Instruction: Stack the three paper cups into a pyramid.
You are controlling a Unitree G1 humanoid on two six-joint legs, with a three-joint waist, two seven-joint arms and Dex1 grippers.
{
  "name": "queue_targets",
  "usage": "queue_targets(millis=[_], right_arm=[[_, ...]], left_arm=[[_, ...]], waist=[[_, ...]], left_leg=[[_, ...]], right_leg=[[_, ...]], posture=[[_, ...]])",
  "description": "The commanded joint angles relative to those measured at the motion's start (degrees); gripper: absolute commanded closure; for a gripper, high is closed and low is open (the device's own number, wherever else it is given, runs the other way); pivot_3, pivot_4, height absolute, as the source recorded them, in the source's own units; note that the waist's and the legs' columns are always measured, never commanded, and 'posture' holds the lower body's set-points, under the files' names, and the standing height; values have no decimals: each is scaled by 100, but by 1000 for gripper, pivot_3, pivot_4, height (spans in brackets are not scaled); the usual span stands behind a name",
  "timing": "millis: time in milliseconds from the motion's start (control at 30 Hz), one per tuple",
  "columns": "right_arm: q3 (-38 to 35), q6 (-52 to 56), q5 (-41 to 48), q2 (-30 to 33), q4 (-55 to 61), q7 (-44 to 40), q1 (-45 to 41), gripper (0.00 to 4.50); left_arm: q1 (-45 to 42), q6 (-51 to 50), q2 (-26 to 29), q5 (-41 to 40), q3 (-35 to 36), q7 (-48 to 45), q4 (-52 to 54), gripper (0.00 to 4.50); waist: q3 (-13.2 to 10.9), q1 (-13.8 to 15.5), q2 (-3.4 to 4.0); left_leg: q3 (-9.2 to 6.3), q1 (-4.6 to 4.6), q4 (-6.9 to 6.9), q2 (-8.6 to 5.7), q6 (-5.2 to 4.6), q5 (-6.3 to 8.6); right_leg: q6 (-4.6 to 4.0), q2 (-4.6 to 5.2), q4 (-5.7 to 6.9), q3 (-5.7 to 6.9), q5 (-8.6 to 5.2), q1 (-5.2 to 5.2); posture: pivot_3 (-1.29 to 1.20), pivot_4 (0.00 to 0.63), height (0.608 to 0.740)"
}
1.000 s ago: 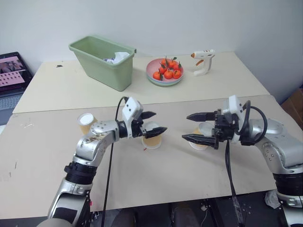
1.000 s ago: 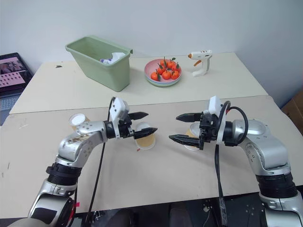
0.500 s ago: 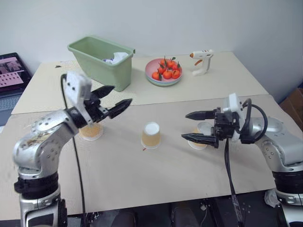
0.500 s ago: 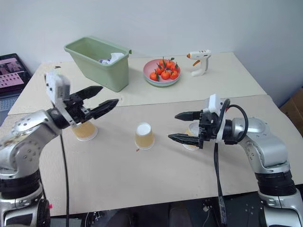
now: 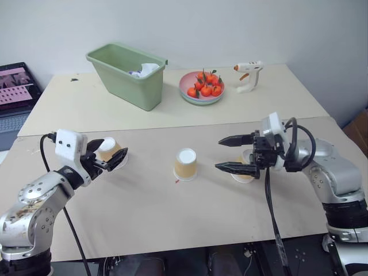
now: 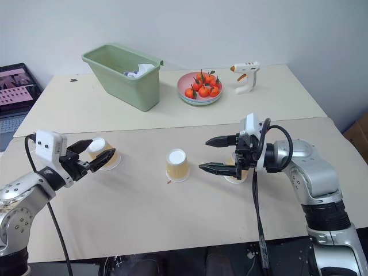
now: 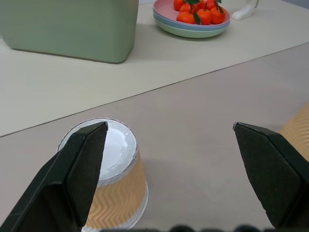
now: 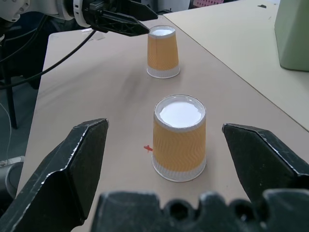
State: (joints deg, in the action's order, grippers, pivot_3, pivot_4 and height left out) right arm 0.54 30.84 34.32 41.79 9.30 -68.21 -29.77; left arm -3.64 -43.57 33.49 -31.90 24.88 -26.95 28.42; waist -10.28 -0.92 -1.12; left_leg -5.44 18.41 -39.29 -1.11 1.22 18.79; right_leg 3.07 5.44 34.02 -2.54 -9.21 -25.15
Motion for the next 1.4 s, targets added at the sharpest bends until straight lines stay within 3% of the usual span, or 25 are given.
queue_targets(millis=[33, 767, 1100, 1400], right_arm=[[-129, -138, 2, 33, 106, -30, -42, 0], [-340, -61, 94, 71, 329, 168, 141, 0], [-500, -23, 182, 154, 371, 271, 248, 0], [-505, -4, 182, 200, 266, 212, 146, 0]], left_arm=[[58, 310, -127, 127, 355, 311, -148, 49], [-536, 1076, -213, 485, -306, 289, -1540, 49], [-709, 1097, -25, 301, 25, 228, -1841, 49], [174, 730, 300, -199, 376, -249, -1070, 49]], waist=[[0, -10, 0], [2, 10, -2], [3, -18, -2], [2, -27, -3]], left_leg=[[0, 0, 0, 0, 0, 0], [0, -4, 0, 0, 1, 0], [1, -7, 0, 0, 1, 0], [1, -4, 0, 2, -1, 1]], right_leg=[[0, 0, 0, 0, 0, -1], [-1, 0, 3, 1, 1, 3], [-1, -1, 4, 0, 1, 3], [-1, 0, 2, 1, 1, 0]], posture=[[0, 150, 725], [0, 150, 725], [0, 150, 725], [0, 150, 725]])
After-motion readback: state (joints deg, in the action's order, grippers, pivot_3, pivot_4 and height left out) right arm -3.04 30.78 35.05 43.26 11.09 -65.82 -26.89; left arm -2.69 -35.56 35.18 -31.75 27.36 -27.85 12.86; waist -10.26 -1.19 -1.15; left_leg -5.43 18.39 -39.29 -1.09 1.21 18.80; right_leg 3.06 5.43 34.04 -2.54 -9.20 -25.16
